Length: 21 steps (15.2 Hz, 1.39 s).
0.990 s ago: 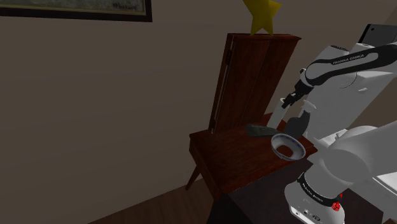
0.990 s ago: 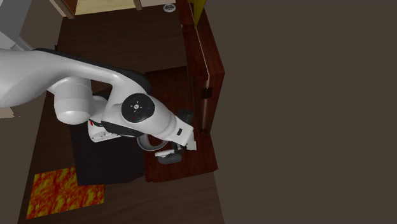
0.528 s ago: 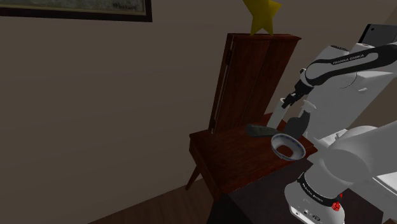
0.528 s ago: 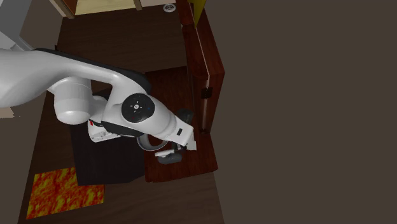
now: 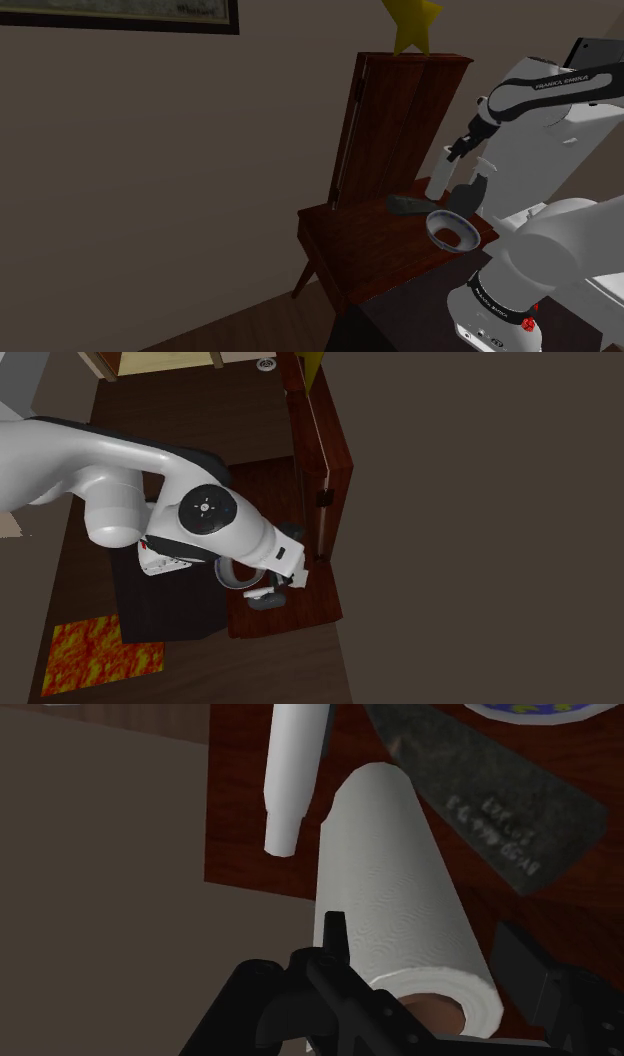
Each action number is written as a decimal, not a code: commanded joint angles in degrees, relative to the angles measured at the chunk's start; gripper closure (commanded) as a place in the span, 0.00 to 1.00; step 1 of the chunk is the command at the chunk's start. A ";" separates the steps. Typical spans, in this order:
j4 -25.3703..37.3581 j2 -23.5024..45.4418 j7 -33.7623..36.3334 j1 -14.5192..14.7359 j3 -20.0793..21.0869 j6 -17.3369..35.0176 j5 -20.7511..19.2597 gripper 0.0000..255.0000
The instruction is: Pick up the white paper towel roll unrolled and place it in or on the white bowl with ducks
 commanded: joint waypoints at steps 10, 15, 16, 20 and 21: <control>5.53 -4.53 1.05 -0.72 3.76 -10.06 0.77 1.00; 8.52 -5.67 1.31 -0.65 5.14 -14.20 1.39 1.00; 7.56 -8.18 1.80 -1.68 6.27 -15.88 0.90 1.00; 4.51 -17.92 3.01 -5.41 10.51 -23.17 0.12 1.00; 3.95 -20.27 3.18 -6.22 11.51 -25.11 0.15 1.00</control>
